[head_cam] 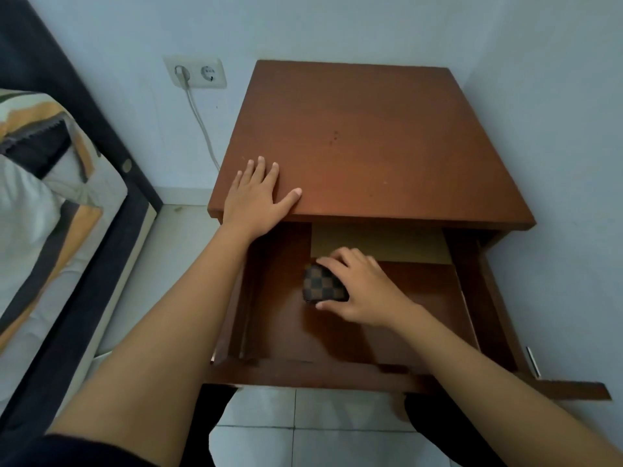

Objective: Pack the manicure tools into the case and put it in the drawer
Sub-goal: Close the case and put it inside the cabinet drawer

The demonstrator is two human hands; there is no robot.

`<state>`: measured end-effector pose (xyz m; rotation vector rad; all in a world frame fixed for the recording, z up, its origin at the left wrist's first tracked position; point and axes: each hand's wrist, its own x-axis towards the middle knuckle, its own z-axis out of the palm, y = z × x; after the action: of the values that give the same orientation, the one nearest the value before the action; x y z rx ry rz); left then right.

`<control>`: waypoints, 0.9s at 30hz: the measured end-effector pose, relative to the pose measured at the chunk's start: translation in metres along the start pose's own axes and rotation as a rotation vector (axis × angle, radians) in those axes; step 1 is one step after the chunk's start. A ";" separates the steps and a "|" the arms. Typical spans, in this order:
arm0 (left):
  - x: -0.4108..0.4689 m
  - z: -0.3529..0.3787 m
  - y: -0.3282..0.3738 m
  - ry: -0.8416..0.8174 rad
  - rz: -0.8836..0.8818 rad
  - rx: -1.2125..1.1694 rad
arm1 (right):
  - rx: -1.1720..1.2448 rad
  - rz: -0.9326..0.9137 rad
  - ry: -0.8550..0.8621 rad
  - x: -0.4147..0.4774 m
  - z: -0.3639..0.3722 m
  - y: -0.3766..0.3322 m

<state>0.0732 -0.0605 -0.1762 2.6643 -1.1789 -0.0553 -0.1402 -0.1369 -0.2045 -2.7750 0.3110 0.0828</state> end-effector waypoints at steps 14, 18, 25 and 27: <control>-0.071 -0.003 0.025 0.032 -0.091 -0.233 | 0.293 0.379 -0.162 -0.026 0.010 0.009; -0.133 -0.001 0.039 0.103 -0.152 -0.370 | 0.382 0.360 0.020 -0.069 -0.011 -0.012; -0.243 0.018 0.056 0.070 0.079 -0.357 | 0.332 0.211 0.231 -0.155 -0.006 -0.039; -0.261 0.022 0.056 0.069 0.152 -0.390 | 0.310 0.184 0.292 -0.172 0.000 -0.038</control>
<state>-0.1471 0.0907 -0.1998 2.2181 -1.2039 -0.1498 -0.2995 -0.0664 -0.1757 -2.4417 0.5985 -0.3025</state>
